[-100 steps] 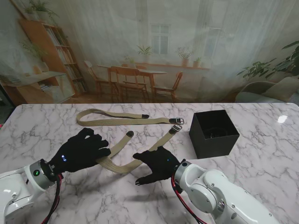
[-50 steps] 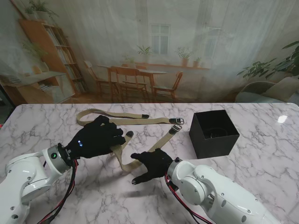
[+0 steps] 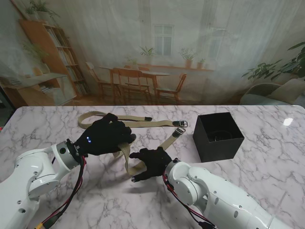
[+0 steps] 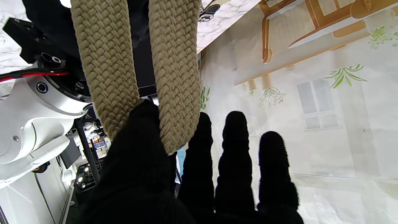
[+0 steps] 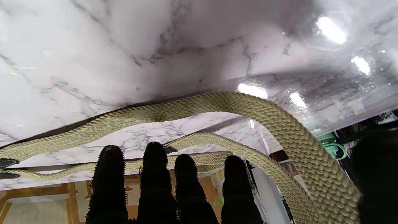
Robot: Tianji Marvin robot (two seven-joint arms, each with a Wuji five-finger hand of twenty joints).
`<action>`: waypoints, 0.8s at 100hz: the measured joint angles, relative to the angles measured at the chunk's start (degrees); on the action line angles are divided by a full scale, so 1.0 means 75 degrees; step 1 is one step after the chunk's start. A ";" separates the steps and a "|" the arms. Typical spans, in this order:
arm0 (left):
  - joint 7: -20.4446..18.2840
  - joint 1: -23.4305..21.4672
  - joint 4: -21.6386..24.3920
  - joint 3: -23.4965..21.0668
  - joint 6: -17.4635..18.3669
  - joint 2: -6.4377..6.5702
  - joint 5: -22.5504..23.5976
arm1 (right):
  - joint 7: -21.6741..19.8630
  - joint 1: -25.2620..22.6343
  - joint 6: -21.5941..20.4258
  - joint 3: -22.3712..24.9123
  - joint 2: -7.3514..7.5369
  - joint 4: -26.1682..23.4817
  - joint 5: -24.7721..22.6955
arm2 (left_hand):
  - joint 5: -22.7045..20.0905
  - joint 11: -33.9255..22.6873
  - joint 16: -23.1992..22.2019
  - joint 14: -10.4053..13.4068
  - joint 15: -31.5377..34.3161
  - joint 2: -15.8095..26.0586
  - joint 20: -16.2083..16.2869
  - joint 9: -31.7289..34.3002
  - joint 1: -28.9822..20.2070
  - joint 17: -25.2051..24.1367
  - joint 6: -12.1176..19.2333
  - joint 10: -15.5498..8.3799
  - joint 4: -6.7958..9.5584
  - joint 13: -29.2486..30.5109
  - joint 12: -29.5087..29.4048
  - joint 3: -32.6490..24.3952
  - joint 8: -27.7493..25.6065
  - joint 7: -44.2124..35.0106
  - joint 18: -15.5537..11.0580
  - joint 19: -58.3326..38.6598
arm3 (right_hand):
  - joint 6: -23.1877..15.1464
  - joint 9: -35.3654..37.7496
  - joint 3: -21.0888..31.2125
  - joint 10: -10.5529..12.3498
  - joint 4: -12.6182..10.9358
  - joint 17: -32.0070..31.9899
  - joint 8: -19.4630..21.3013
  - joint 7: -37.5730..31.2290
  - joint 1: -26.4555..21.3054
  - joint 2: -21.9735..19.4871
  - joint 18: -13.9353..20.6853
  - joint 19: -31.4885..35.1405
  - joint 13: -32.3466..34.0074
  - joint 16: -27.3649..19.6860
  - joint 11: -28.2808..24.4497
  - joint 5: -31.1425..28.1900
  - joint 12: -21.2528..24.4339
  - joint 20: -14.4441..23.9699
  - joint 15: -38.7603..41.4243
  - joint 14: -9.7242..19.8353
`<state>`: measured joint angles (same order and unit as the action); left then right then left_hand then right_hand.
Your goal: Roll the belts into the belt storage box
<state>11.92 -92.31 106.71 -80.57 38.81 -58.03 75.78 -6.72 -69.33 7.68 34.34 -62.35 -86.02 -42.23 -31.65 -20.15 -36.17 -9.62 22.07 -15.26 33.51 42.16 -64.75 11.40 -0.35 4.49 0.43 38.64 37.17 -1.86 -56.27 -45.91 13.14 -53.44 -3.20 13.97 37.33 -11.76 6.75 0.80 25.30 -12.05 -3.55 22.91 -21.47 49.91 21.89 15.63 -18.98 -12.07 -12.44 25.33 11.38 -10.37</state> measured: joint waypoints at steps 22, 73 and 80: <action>0.0018 0.0115 -0.0009 -0.0005 -0.0017 -0.0016 -0.0039 | 0.0690 0.0014 -0.0172 -0.0139 -0.0258 0.0244 0.0678 | 0.0000 0.0000 -0.0002 0.0000 0.0000 0.0000 0.0003 0.0000 0.0000 -0.0002 0.0000 0.0000 0.0000 0.0000 0.0000 0.0000 -0.0004 0.0001 0.0000 0.0000 | -0.1403 0.0018 0.0058 0.0028 0.0001 -0.0124 0.1075 -0.2072 -0.0243 0.0480 -0.0091 -0.0311 -0.0157 0.0000 0.0012 -0.1819 -0.0035 0.0071 0.0000 -0.0001; 0.0246 -0.0093 -0.0104 -0.0515 -0.0069 -0.0010 0.0359 | 0.0348 -0.0822 -0.0740 0.0761 -0.0230 -0.0449 0.0877 | 0.0000 0.0000 -0.0064 0.0000 -0.0001 0.0076 0.0077 0.0000 0.0000 -0.0014 0.0001 -0.0001 0.0000 0.0000 0.0001 0.0000 -0.0022 0.0007 0.0000 0.0000 | -0.2247 0.6283 0.0387 0.1379 0.0539 0.1136 0.2616 -0.6654 -0.3549 0.1486 -0.0366 -0.0210 0.3705 0.0519 -0.1825 -0.4252 -0.1907 -0.0527 0.0728 0.0363; 0.0253 -0.0162 -0.0116 -0.0614 -0.0084 0.0008 0.0424 | 0.0299 -0.0950 -0.0750 0.0849 -0.0163 -0.0607 0.0738 | 0.0000 0.0000 -0.0064 0.0000 -0.0001 0.0076 0.0077 0.0000 0.0000 -0.0015 0.0001 -0.0002 0.0000 0.0000 0.0001 0.0000 -0.0022 0.0007 0.0000 0.0000 | -0.2139 0.6562 0.1313 0.1472 0.0872 0.1450 0.2617 -0.7025 -0.3382 0.1551 -0.0366 -0.0019 0.4334 0.0961 -0.2956 -0.3938 -0.2762 -0.0569 0.1378 0.0463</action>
<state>13.82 -93.53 105.84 -85.17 38.18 -57.97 78.96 -4.48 -76.45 2.05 40.70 -63.57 -90.58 -36.69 -31.65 -20.15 -36.65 -9.62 22.07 -14.69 34.08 42.16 -64.75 11.28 -0.34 4.47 0.43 38.64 37.17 -1.86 -56.44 -45.86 13.14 -53.44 -19.24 63.18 47.17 -0.72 13.29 11.68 44.93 -64.74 -28.91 34.54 -24.21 49.77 54.40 22.84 -41.15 -41.60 -33.15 21.06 21.71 -6.89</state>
